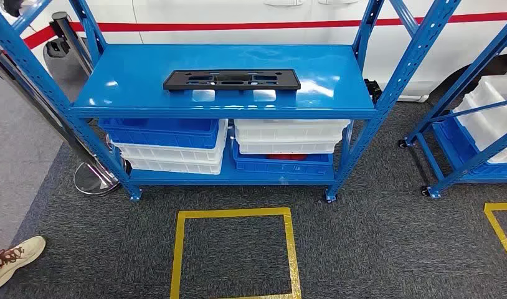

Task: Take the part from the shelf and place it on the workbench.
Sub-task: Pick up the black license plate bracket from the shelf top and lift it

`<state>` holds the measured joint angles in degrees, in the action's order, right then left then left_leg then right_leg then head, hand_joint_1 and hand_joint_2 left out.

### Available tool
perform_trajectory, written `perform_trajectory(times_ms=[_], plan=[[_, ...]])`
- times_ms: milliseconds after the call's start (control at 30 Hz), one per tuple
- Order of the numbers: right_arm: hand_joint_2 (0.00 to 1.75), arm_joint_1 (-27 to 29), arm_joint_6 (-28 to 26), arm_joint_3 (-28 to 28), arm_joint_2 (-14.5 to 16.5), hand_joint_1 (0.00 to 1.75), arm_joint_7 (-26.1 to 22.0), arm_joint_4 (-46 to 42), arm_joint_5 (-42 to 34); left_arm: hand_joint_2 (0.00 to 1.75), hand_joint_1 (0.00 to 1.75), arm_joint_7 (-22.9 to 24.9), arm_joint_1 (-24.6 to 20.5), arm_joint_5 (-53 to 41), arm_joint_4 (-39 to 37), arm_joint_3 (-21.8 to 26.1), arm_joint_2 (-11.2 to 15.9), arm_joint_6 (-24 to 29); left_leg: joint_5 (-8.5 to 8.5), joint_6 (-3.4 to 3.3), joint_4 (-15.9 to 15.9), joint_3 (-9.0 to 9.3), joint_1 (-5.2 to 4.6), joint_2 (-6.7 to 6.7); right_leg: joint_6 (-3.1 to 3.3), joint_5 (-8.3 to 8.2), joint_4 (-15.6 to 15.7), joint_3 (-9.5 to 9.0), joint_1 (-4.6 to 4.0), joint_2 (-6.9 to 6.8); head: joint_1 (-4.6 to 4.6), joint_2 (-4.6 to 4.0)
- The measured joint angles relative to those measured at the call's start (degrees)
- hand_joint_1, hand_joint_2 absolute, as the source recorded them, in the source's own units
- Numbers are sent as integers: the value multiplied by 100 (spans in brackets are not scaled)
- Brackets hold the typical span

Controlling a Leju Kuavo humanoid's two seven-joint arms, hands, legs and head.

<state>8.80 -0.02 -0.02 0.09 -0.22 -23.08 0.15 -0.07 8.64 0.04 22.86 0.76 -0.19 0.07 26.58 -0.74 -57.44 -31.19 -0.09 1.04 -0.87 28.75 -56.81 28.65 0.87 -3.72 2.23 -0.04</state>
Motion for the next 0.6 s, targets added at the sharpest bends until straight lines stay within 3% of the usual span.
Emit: perform_trajectory(times_ms=[333, 600], plan=[[175, -29, 7, -107, 1, 0, 2, 8, 55, 175, 0, -10, -17, 12, -1, 38, 1, 2, 0, 0, 0, 0, 0, 0, 0, 0, 0, 1, 0, 0, 0, 0], [175, -279, 163, -928, 17, 0, 79, 163, 1227, 175, 0, -239, -207, 342, -125, 9, 4, 91, 0, 0, -1, 1, -1, 0, 0, -1, 0, 0, 1, 0, 0, 0]])
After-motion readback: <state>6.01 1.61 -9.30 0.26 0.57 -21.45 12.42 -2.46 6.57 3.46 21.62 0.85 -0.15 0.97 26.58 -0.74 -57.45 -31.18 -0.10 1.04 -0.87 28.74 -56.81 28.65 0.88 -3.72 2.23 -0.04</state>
